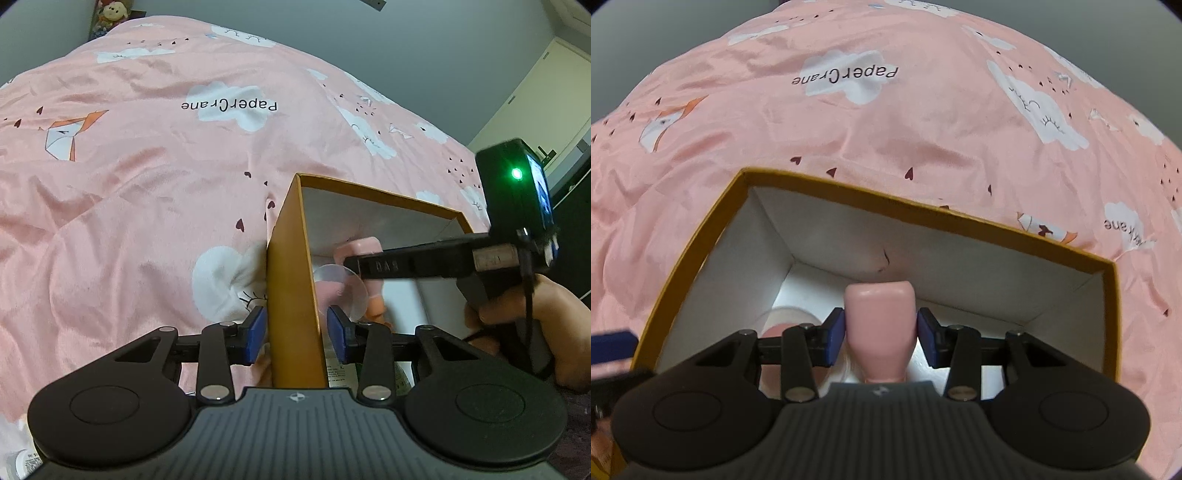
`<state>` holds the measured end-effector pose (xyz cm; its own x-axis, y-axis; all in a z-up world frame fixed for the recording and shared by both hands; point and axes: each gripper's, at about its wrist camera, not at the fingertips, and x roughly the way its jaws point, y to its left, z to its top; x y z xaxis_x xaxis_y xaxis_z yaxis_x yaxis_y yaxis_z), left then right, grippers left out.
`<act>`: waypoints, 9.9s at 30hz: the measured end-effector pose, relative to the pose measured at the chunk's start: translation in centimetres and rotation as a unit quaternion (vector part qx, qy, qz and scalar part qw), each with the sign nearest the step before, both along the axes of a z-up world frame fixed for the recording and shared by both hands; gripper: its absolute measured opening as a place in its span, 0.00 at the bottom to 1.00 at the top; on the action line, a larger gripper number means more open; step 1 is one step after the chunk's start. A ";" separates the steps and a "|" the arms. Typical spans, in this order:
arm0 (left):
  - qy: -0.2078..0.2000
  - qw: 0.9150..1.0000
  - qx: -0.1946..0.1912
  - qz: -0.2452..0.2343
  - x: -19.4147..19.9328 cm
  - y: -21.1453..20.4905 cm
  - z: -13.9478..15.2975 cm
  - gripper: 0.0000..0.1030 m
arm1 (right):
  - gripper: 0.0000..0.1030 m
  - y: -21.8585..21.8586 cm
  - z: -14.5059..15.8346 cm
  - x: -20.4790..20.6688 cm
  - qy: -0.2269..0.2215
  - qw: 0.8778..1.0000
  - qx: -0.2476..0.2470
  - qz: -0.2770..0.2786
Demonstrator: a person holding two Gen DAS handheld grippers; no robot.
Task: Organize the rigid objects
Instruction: 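Lower both items into the box and open both tools, then move both tools back to the yellow items on the bed, then grasp the yellow-capped tube with the left tool while the right tool grasps the yellow tape measure, then carry the yellow tube and tape measure with both tools toward the box, then lower the tape measure into the box and open the right tool while the left tool releases the tube, then move both tools back to the jar and tin on the bed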
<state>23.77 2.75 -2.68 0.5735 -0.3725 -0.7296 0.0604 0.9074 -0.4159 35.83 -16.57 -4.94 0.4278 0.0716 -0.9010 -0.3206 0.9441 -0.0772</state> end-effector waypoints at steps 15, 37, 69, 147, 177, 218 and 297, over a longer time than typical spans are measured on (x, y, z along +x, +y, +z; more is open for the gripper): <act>0.000 1.000 0.008 0.006 -0.8 -0.6 0.0 0.43 | 0.57 -0.9 -0.3 -0.1 0.043 0.995 0.065 -0.061; -0.058 0.995 0.037 0.066 -9.2 2.4 3.8 0.43 | 0.90 0.2 8.8 -16.1 -0.140 0.980 0.134 0.044; 0.094 0.986 0.099 0.093 -20.6 6.5 -3.2 0.46 | 0.60 6.6 -0.2 -28.8 0.003 0.978 0.163 0.128; 0.140 0.978 0.117 0.101 -14.5 4.5 -9.8 0.39 | 0.29 6.9 -6.1 -23.5 0.094 0.979 0.171 0.061; -0.046 0.991 0.107 0.068 -19.3 2.5 0.9 0.30 | 0.21 1.9 6.4 -28.5 -0.079 0.965 0.228 0.101; 0.037 0.993 -0.030 -0.112 -5.4 -10.1 -0.7 0.30 | 0.18 -3.7 0.4 -13.9 0.130 0.966 -0.100 0.200; -0.056 0.985 0.108 0.123 -11.1 5.0 3.6 0.64 | 0.74 12.6 8.2 -18.4 -0.083 0.910 -0.027 0.406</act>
<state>12.64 7.71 0.94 0.7079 -0.0544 -0.7042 -0.1390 0.9668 -0.2144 17.47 -3.94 3.23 0.3840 0.3819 -0.8407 -0.8901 0.3951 -0.2272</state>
